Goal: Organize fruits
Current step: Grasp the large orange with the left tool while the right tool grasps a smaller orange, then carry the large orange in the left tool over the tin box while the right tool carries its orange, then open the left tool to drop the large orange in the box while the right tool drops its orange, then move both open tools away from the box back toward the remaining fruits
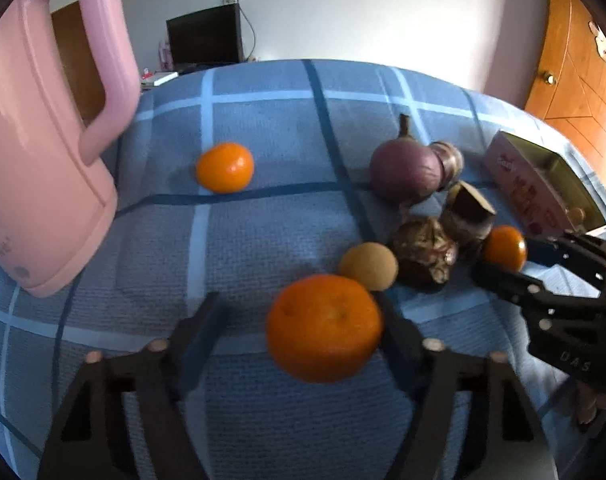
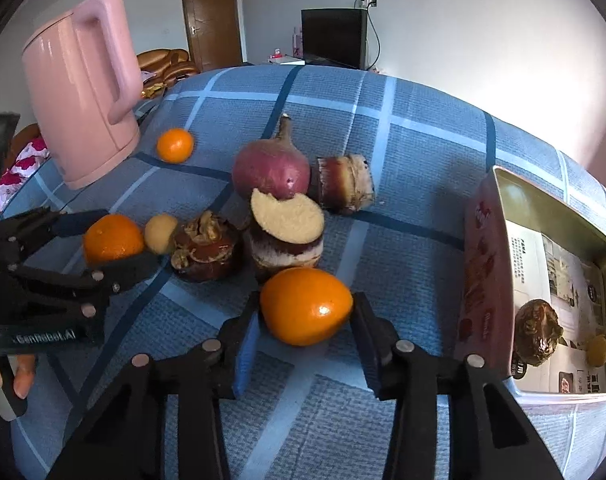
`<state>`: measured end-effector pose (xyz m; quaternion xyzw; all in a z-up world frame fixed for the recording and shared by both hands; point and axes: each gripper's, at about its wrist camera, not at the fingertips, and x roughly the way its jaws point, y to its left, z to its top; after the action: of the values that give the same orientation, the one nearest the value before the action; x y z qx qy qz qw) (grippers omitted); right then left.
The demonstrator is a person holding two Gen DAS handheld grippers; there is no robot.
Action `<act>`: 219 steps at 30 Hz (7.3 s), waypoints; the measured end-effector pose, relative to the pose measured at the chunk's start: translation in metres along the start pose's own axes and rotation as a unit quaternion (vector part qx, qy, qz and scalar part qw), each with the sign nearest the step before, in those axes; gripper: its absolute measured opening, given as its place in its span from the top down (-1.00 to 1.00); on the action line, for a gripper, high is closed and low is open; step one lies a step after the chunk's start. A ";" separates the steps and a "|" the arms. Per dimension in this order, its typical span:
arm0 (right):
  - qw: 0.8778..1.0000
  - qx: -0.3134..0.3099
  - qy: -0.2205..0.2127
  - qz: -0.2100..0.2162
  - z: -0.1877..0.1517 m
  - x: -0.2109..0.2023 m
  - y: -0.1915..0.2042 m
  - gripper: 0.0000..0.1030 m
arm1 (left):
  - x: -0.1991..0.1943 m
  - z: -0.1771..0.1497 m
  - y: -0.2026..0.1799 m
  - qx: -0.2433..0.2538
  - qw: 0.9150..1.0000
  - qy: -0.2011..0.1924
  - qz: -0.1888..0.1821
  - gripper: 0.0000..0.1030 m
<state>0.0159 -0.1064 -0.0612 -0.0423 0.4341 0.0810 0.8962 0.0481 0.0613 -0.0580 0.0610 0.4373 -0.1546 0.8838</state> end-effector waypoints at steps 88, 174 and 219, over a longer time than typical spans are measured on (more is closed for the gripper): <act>0.964 0.081 -0.229 -0.106 -0.068 -0.136 -0.159 0.13 | -0.035 0.017 -0.204 0.029 0.990 -0.141 0.002 0.02; 0.941 0.197 -0.250 -0.117 -0.056 -0.124 -0.245 -0.58 | -0.003 0.063 -0.272 0.027 0.986 -0.162 0.002 -1.00; 0.924 0.186 -0.293 -0.163 -0.076 -0.151 -0.173 -0.61 | -0.037 0.017 -0.171 0.008 0.981 -0.180 0.071 -1.00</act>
<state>-0.1036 -0.3042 0.0112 0.0803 0.1466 -0.1401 0.9759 -0.0161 -0.0963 -0.0139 0.0699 0.2641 -0.1034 0.9564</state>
